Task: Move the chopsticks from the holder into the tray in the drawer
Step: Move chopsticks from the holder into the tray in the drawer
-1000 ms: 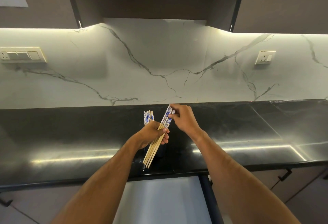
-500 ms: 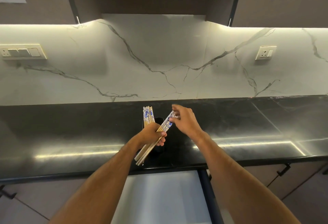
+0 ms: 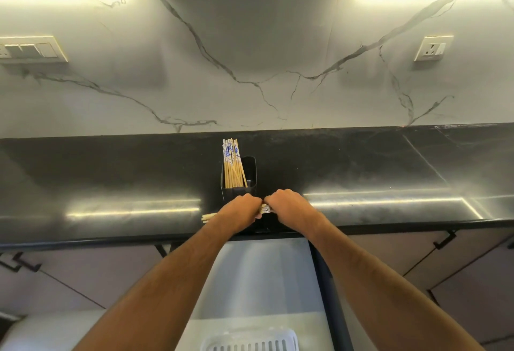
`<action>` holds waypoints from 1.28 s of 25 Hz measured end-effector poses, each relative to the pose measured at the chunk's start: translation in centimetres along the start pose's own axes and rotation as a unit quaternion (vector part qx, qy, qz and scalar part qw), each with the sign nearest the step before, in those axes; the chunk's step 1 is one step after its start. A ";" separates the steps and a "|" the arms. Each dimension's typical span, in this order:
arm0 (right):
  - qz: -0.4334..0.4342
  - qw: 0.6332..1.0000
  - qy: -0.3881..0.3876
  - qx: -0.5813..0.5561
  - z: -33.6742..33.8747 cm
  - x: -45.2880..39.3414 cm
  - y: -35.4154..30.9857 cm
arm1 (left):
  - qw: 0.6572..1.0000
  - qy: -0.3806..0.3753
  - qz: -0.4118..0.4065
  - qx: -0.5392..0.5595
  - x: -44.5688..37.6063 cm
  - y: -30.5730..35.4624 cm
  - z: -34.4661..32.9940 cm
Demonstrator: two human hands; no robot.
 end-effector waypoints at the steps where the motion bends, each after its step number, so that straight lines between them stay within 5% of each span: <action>1: 0.005 1.000 -0.011 -0.004 -1.0 0.1 0.1 | 1.000 -0.017 0.005 0.003 0.0 -0.2 -1.1; 3: 0.001 0.996 -0.031 -0.089 -2.8 0.7 0.7 | 0.999 -0.045 0.013 -0.006 0.2 -0.9 -3.0; 5: -0.076 0.946 -0.003 -0.316 -3.4 1.4 3.0 | 0.999 -0.051 0.018 -0.009 0.3 -1.6 -4.1; 8: -0.279 0.716 0.024 -0.640 -6.2 2.6 6.7 | 0.999 -0.047 0.007 -0.003 0.4 -2.0 -5.2; 9: -0.300 0.670 -0.005 -0.679 -7.6 2.6 6.1 | 0.999 -0.044 0.000 -0.003 0.4 -1.8 -5.5; 14: -0.308 0.622 -0.031 -0.719 -10.1 2.9 2.0 | 0.999 -0.022 -0.024 0.011 0.9 -2.3 -7.5; 16: -0.295 0.674 -0.022 -0.677 -10.4 3.5 1.8 | 0.999 -0.022 -0.023 0.013 1.6 -2.9 -8.8; 19: -0.159 0.890 -0.003 -0.427 -9.0 4.5 -0.9 | 0.999 -0.012 -0.034 0.009 2.4 -2.9 -10.4; 21: -0.052 0.978 -0.030 -0.197 -10.2 5.6 -4.2 | 0.999 -0.011 -0.039 0.007 2.9 -2.5 -11.6; 24: -0.048 0.996 -0.033 -0.068 -12.6 7.0 -5.8 | 0.999 -0.010 -0.038 0.009 3.7 -1.9 -13.7; 32: -0.089 0.991 -0.082 -0.062 -18.9 11.8 -6.7 | 0.999 -0.023 -0.041 0.005 7.8 -0.8 -20.6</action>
Point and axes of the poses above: each hand's wrist, its own x-axis away from the middle knuckle, its own z-axis out of the back of the hand, y = z × x, the point moved 9 cm from there along -x, towards the middle knuckle, and after that the axes turned 10 degrees about -z, right-handed, at the moved point
